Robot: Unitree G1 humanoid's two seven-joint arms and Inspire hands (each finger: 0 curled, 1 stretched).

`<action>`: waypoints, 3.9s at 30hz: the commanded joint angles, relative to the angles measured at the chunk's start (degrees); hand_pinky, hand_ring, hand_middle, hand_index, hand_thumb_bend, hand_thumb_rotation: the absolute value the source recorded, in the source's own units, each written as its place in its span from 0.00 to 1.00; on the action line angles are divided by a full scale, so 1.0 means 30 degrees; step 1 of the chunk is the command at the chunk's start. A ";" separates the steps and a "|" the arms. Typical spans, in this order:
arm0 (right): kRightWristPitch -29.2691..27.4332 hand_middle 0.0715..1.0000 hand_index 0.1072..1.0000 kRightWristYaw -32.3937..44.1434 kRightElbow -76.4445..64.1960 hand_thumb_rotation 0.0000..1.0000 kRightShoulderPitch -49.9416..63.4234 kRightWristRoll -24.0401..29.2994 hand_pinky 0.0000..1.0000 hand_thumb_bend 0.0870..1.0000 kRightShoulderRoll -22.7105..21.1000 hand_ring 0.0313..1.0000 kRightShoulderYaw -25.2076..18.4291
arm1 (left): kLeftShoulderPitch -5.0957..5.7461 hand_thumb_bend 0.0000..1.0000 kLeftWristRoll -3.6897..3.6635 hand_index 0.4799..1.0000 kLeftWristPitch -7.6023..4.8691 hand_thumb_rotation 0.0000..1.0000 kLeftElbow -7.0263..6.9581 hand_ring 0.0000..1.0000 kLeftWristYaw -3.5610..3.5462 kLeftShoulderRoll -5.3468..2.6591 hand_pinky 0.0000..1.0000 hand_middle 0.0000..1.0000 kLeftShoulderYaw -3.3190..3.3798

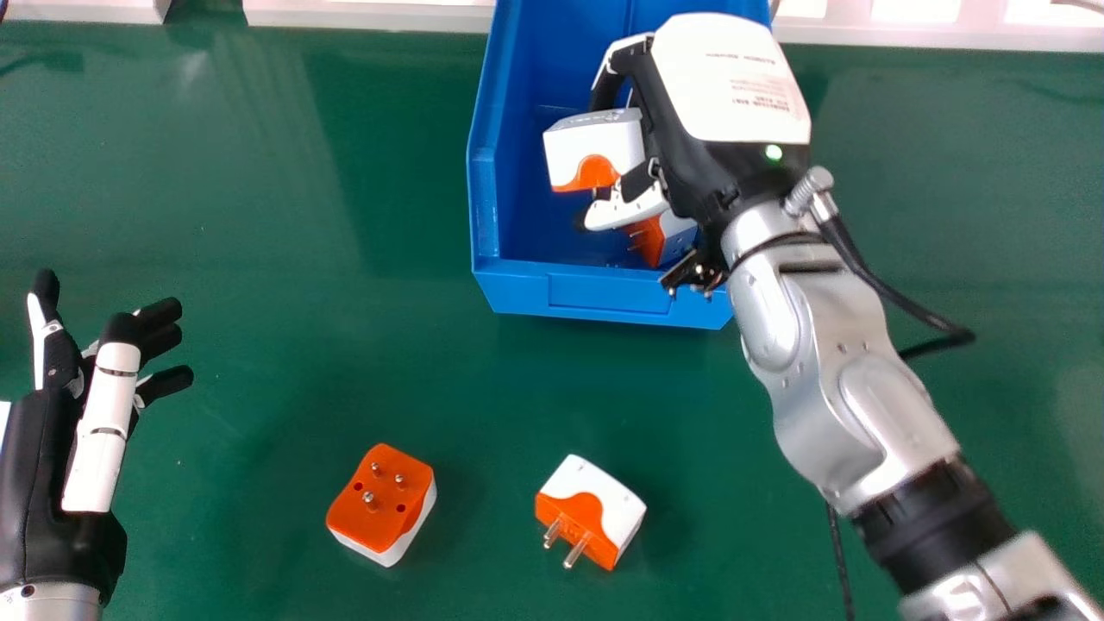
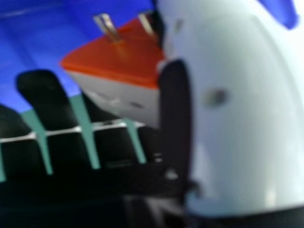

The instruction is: Pick all objects and put in blue box

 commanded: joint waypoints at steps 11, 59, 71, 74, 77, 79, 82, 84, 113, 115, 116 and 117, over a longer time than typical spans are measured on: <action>0.0583 0.43 0.49 -0.0481 0.4600 0.00 -0.4567 0.0680 0.22 0.46 0.0904 0.33 0.1122 | 0.0367 0.51 -0.0207 0.66 -0.0058 0.82 -0.0890 0.82 0.0003 -0.0071 0.75 0.82 0.0054; 0.0908 1.00 0.95 -0.3246 0.9301 0.38 -0.7276 0.1905 0.80 0.34 0.1956 0.96 0.2751 | 0.0294 0.49 -0.0095 0.66 -0.0270 0.83 -0.0988 0.83 -0.0069 -0.0387 0.75 0.82 -0.0279; 0.1290 1.00 0.99 -0.3251 0.8479 0.26 -0.7210 0.1863 0.85 0.29 0.1995 1.00 0.2737 | 0.0160 0.49 0.0014 0.66 -0.0289 0.83 -0.0944 0.83 -0.0029 -0.0391 0.74 0.82 -0.0350; 0.1446 1.00 0.97 -0.3003 0.7667 0.12 -0.6914 0.1916 0.85 0.27 0.1902 1.00 0.2667 | 0.0121 0.49 0.0068 0.67 -0.0281 0.84 -0.0912 0.83 0.0015 -0.0372 0.74 0.82 -0.0354; 0.1841 1.00 0.96 -0.2845 0.5865 0.02 -0.6002 0.1699 0.83 0.27 0.1651 0.99 0.2702 | 0.0130 0.51 0.0090 0.67 -0.0130 0.84 -0.0965 0.83 0.0110 -0.0377 0.75 0.82 -0.0338; 0.2248 1.00 0.95 -0.2720 0.4344 0.00 -0.5152 0.1478 0.81 0.29 0.1472 0.98 0.2758 | 0.0181 0.51 0.0108 0.67 -0.0013 0.84 -0.1062 0.83 0.0173 -0.0376 0.75 0.82 -0.0328; 0.2691 1.00 0.95 -0.2646 0.1998 0.00 -0.3673 0.1054 0.82 0.30 0.1184 0.96 0.2854 | 0.0252 0.50 -0.0048 0.67 0.0214 0.84 -0.1229 0.83 0.0160 -0.0376 0.76 0.82 -0.0305; 0.2772 1.00 0.95 -0.2612 0.0059 0.01 -0.2382 0.0767 0.82 0.30 0.0978 0.95 0.2903 | 0.0262 0.51 -0.0139 0.66 0.0298 0.83 -0.1258 0.83 0.0109 -0.0356 0.76 0.82 -0.0269; -0.5847 0.92 0.88 -0.4734 -1.5139 0.66 1.8013 -0.0680 0.70 0.46 -0.4860 0.89 0.1557 | 0.0734 0.53 -0.0037 0.66 -0.0192 0.82 -0.0694 0.83 0.0117 -0.0641 0.76 0.82 -0.0081; -0.6627 0.90 0.86 -0.5321 -1.4499 0.67 1.8513 -0.0694 0.69 0.48 -0.5069 0.87 0.1429 | 0.0758 0.53 -0.0017 0.66 -0.0340 0.82 -0.0600 0.83 0.0113 -0.0664 0.76 0.82 -0.0085; -0.6897 0.90 0.86 -0.5497 -1.4215 0.68 1.8677 -0.0754 0.69 0.49 -0.5127 0.87 0.1379 | 0.0790 0.53 0.0005 0.66 -0.0354 0.82 -0.0616 0.82 0.0141 -0.0681 0.75 0.82 -0.0091; -0.7163 0.90 0.86 -0.5630 -1.3842 0.68 1.8753 -0.0822 0.69 0.49 -0.5201 0.86 0.1352 | 0.0812 0.52 -0.0074 0.65 -0.0392 0.82 -0.0608 0.82 0.0103 -0.0711 0.75 0.82 -0.0089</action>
